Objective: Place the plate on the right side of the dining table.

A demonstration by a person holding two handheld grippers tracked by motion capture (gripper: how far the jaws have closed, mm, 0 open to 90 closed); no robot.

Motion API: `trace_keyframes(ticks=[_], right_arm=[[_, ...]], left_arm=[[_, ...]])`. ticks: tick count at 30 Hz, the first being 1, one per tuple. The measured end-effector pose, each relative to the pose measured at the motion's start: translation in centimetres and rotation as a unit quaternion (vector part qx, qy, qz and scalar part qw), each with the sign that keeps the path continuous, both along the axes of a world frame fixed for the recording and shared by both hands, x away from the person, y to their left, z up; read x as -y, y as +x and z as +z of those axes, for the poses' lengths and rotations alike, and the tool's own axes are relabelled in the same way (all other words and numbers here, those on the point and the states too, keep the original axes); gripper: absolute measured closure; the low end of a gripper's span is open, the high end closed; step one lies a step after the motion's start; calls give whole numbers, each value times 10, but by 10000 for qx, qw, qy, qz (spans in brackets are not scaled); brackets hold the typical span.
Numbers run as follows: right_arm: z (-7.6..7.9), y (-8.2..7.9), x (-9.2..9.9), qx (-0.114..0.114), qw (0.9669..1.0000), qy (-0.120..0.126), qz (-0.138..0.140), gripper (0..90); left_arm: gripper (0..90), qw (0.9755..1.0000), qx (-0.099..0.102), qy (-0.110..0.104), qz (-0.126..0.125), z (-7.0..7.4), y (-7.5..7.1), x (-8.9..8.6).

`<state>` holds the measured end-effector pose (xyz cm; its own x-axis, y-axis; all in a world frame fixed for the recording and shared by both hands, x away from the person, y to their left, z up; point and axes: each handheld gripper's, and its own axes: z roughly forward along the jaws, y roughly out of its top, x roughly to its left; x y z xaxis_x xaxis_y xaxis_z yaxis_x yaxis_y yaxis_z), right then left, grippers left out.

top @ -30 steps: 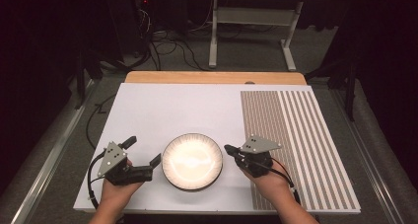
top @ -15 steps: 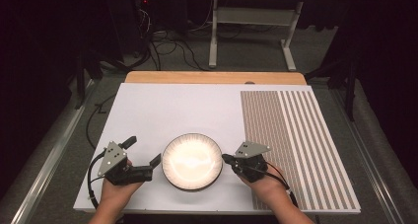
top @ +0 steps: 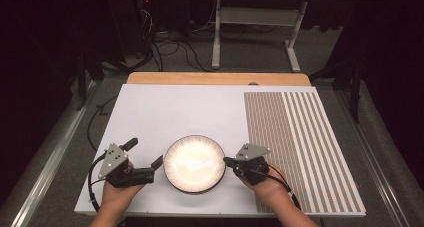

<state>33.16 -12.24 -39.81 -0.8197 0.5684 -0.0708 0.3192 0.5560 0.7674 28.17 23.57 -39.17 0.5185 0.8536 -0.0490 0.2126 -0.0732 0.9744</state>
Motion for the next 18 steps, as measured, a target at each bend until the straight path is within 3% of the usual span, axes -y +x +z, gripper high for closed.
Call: trace_keyframes(ticks=[18], right_arm=[[-2,2,-6,-86,9999,36,70,900]], left_arm=[[2,10000,-51,-39,13,-1,1,-2]])
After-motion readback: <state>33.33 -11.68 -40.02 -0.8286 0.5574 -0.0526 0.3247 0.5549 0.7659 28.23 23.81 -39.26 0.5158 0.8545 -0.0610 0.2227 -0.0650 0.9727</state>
